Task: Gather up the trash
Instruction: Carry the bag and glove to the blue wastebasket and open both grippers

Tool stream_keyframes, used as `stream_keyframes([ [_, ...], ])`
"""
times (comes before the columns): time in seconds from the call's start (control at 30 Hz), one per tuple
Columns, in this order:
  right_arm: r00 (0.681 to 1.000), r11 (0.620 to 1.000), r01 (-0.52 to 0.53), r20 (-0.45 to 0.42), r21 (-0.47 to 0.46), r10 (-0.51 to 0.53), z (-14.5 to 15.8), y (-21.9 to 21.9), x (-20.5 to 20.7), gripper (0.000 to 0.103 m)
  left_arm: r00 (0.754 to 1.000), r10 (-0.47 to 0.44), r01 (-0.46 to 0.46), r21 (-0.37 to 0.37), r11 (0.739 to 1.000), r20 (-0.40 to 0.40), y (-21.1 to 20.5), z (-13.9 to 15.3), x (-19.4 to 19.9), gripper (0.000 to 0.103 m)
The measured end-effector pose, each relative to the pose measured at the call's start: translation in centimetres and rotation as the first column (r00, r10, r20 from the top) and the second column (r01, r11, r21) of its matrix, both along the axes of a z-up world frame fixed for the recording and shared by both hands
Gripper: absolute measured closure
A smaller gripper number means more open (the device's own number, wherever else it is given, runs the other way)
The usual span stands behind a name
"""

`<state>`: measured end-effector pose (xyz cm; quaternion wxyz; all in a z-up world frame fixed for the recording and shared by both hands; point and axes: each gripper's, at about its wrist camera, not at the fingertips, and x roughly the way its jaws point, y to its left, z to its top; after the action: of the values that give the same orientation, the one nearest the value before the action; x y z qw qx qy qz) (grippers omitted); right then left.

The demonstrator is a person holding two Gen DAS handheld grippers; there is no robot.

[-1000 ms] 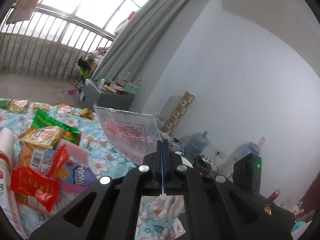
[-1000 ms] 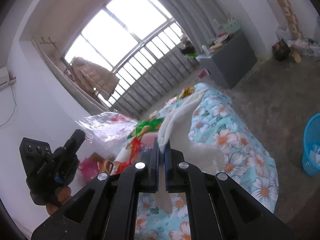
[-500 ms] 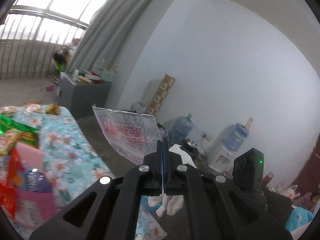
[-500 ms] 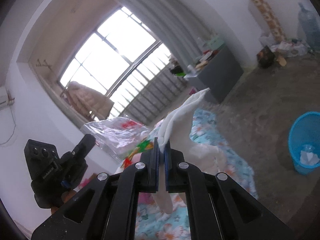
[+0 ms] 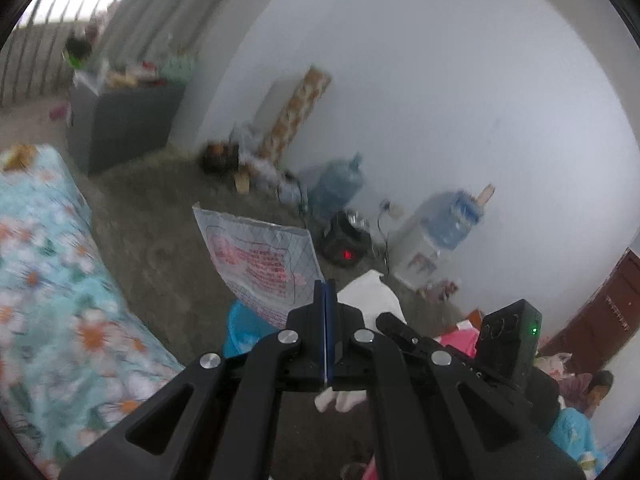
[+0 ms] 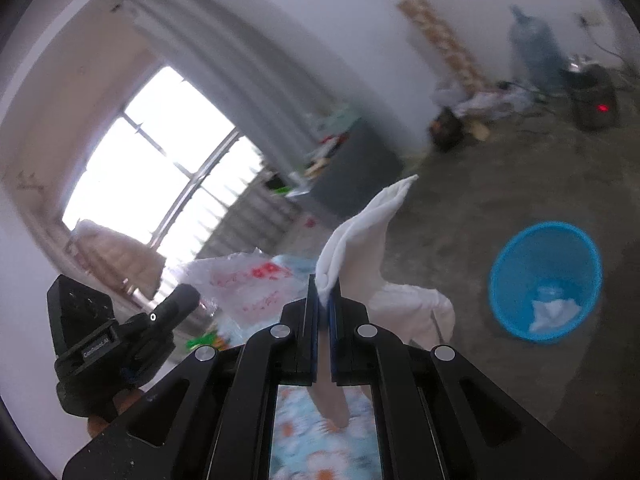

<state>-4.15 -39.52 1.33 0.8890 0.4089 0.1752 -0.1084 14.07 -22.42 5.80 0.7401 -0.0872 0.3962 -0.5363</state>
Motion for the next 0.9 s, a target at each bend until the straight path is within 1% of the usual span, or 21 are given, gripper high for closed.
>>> stream_keyframes([
  [0.03, 1.000, 1.000, 0.019, -0.012, 0.003, -0.019, -0.5, -0.7, 0.0, 0.100, 1.000, -0.013, 0.014, 0.025, 1.000, -0.021, -1.5, -0.6, 0.3, 0.103],
  [0.13, 0.996, 0.997, 0.073, -0.054, 0.016, -0.072, -2.1, -2.9, 0.1, 0.100, 0.998, -0.048, 0.052, 0.084, 0.995, -0.048, -5.6, -2.3, 0.7, 0.103],
  [0.23, 0.987, 0.992, 0.120, -0.107, 0.023, -0.117, -3.9, -5.2, 0.7, 0.100, 0.996, -0.080, 0.086, 0.140, 0.986, -0.049, -9.4, -4.2, 1.2, 0.103],
  [0.37, 0.976, 0.988, 0.153, -0.165, 0.036, -0.145, -6.2, -8.2, 1.8, 0.100, 0.989, -0.131, 0.142, 0.221, 0.965, -0.061, -14.8, -7.5, 1.6, 0.103],
  [0.5, 0.953, 0.980, 0.196, -0.242, 0.042, -0.180, -9.6, -10.8, 2.1, 0.100, 0.985, -0.161, 0.172, 0.296, 0.940, -0.060, -19.2, -10.9, 2.1, 0.103],
  [0.6, 0.936, 0.972, 0.225, -0.291, 0.064, -0.197, -12.2, -12.7, 2.3, 0.099, 0.983, -0.172, 0.185, 0.341, 0.922, -0.068, -22.3, -13.6, 2.7, 0.103],
  [0.63, 0.929, 0.970, 0.235, -0.309, 0.068, -0.204, -12.9, -13.1, 2.2, 0.097, 0.983, -0.171, 0.184, 0.357, 0.916, -0.067, -23.2, -14.5, 2.8, 0.103],
  [0.7, 0.915, 0.963, 0.257, -0.342, 0.084, -0.214, -15.1, -14.4, 2.4, 0.096, 0.983, -0.164, 0.181, 0.386, 0.905, -0.077, -24.8, -16.4, 3.3, 0.102],
  [0.73, 0.907, 0.960, 0.264, -0.362, 0.090, -0.215, -16.0, -14.9, 2.4, 0.092, 0.984, -0.156, 0.177, 0.405, 0.897, -0.084, -25.6, -17.4, 3.6, 0.101],
  [0.77, 0.891, 0.958, 0.272, -0.399, 0.094, -0.214, -17.6, -15.6, 2.6, 0.081, 0.985, -0.144, 0.170, 0.433, 0.885, -0.093, -26.5, -18.6, 3.9, 0.099],
  [0.8, 0.874, 0.956, 0.274, -0.443, 0.104, -0.202, -18.7, -16.1, 2.9, 0.073, 0.986, -0.134, 0.163, 0.449, 0.879, -0.096, -26.6, -19.0, 4.0, 0.093],
  [0.83, 0.854, 0.954, 0.281, -0.481, 0.106, -0.198, -19.9, -16.4, 3.0, 0.057, 0.988, -0.117, 0.152, 0.467, 0.871, -0.104, -26.9, -19.8, 4.2, 0.086],
  [0.9, 0.810, 0.944, 0.308, -0.553, 0.119, -0.195, -21.7, -16.8, 2.9, 0.057, 0.989, -0.087, 0.136, 0.480, 0.867, -0.122, -26.9, -20.5, 4.6, 0.079],
])
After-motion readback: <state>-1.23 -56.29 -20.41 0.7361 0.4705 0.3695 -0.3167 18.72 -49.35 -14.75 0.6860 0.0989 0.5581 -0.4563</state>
